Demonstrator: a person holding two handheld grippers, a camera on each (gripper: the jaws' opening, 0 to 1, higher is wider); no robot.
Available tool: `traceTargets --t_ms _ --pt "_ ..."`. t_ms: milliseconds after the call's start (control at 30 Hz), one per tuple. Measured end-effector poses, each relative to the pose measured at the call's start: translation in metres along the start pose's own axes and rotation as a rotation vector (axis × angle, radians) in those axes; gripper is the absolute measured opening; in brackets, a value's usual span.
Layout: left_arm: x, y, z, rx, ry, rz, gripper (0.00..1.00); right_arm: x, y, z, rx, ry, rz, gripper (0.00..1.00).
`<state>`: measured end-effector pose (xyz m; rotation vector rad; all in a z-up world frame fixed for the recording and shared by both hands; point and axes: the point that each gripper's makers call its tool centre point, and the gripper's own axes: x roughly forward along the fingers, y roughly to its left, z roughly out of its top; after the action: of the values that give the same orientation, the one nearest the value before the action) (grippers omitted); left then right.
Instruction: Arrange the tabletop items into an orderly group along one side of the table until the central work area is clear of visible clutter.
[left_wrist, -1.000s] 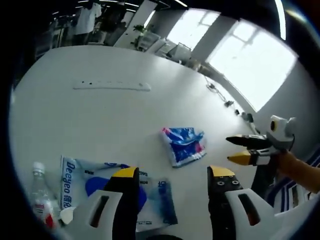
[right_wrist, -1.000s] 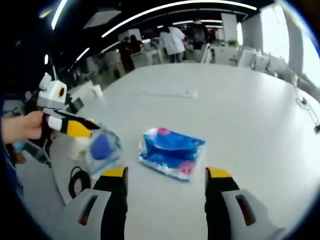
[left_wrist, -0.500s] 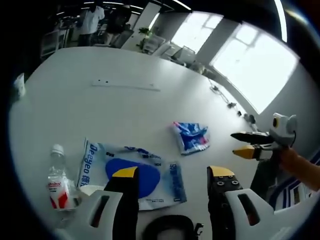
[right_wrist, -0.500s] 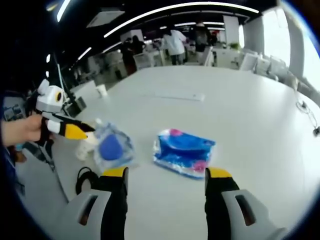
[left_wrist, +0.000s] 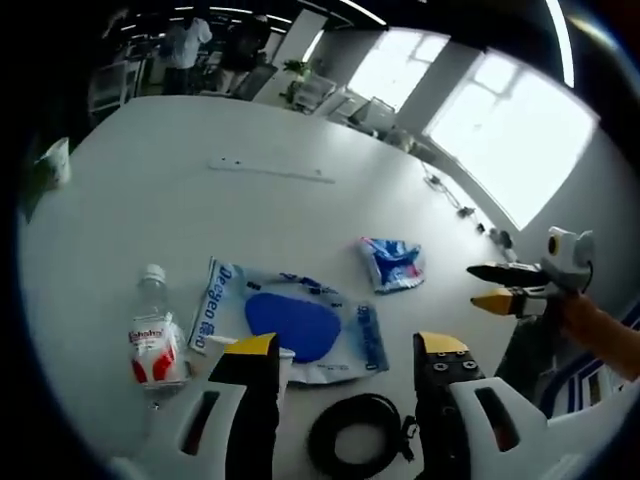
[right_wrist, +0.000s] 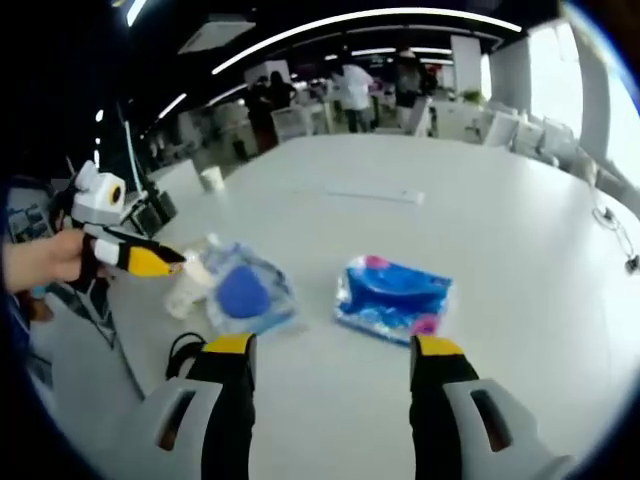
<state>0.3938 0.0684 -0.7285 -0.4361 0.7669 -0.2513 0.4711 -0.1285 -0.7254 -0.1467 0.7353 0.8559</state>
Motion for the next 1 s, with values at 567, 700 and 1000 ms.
traceTargets --t_ms 567,700,1000 --pt "-0.028 0.017 -0.020 -0.001 0.007 0.008 0.50 -0.007 0.027 -0.012 0.006 0.002 -0.014 0.59" --pt "-0.029 0.018 -0.023 -0.001 0.009 0.009 0.49 -0.007 0.031 -0.016 -0.002 0.009 -0.011 0.59" --pt "-0.028 0.015 -0.026 0.001 0.015 0.006 0.49 -0.009 0.031 -0.021 0.001 0.015 -0.009 0.58"
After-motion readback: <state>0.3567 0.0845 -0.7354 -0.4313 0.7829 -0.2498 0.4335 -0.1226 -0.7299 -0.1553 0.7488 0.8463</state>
